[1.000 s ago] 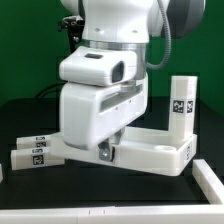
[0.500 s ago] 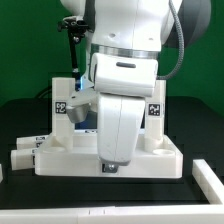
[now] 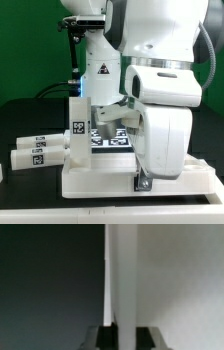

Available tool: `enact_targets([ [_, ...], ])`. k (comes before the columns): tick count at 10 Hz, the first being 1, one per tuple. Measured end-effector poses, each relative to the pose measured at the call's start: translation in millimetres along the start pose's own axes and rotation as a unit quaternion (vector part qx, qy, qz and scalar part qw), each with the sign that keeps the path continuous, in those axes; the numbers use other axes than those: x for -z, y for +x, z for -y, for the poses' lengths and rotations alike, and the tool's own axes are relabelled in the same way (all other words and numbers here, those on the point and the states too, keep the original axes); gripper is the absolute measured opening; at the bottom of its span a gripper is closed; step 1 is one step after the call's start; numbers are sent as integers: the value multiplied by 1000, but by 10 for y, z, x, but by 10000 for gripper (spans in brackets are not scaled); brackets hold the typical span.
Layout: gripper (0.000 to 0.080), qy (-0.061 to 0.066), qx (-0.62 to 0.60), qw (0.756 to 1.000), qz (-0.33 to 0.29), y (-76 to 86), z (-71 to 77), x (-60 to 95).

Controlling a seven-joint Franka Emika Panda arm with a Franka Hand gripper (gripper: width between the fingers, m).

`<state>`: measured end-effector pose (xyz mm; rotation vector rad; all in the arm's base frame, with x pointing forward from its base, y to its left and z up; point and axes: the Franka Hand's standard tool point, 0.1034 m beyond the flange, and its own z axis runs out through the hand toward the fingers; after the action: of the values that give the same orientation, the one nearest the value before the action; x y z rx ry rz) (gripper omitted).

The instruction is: Assemble desk

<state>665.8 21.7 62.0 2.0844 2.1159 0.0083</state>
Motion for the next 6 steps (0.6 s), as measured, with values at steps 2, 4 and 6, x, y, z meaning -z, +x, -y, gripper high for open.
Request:
enact_targets([
  [2,54,2,-5,1000,0,-14,10,-19],
  [4,54,8,-32,999,1,4,124,-100],
  [6,54,21,-40,999,5,64,231,-252],
])
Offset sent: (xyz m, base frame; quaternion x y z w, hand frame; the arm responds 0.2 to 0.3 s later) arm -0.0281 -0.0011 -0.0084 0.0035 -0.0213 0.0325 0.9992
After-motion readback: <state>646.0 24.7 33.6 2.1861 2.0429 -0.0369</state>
